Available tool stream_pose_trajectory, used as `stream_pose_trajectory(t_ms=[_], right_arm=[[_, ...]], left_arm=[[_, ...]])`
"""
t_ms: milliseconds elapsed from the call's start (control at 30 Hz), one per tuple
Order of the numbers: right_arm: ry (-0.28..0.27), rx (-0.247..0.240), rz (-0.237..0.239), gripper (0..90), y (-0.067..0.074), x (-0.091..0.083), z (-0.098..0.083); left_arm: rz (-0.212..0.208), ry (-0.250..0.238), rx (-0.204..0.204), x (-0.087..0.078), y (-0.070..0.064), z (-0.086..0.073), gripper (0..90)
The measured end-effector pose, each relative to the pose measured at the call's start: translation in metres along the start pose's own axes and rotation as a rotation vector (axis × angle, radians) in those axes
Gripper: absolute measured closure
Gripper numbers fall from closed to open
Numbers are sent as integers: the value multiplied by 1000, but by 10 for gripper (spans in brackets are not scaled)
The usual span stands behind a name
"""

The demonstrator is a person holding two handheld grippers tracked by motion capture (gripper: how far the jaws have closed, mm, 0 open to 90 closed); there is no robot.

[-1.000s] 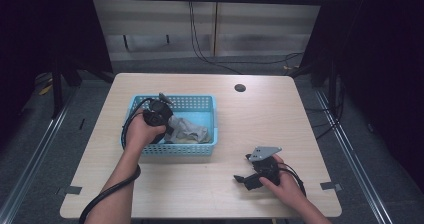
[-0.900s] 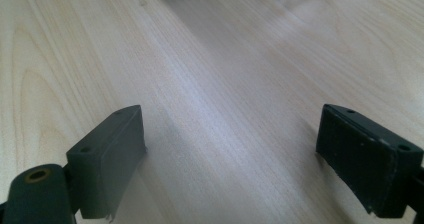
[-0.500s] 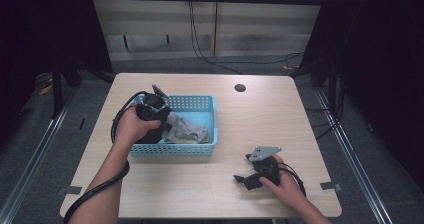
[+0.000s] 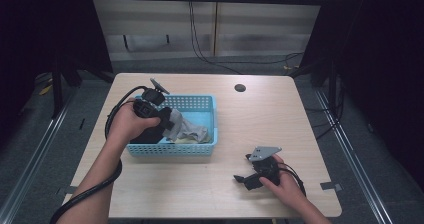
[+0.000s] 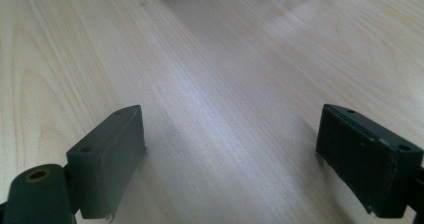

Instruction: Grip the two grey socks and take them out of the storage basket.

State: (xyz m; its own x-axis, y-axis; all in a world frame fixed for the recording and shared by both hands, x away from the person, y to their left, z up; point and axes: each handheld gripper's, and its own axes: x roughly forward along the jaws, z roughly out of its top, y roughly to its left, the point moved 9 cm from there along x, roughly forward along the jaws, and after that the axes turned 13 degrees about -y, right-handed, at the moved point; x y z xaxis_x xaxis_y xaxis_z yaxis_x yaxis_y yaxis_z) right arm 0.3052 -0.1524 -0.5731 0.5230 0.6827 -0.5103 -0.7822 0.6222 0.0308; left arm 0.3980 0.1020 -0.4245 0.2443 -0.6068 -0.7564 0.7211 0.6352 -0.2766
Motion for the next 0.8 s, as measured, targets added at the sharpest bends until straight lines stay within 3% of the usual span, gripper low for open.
stream_pose_trajectory(t_ms=[400, 467, 800], right_arm=[[0, 0, 0, 116, 0, 0, 0], [0, 0, 0, 116, 0, 0, 0], [0, 0, 0, 116, 0, 0, 0]], left_arm=[[-63, 3, 65, -15, -30, -4, 857], [-96, 5, 89, -18, -41, -8, 857], [-155, 28, 149, -16, -68, -25, 857]])
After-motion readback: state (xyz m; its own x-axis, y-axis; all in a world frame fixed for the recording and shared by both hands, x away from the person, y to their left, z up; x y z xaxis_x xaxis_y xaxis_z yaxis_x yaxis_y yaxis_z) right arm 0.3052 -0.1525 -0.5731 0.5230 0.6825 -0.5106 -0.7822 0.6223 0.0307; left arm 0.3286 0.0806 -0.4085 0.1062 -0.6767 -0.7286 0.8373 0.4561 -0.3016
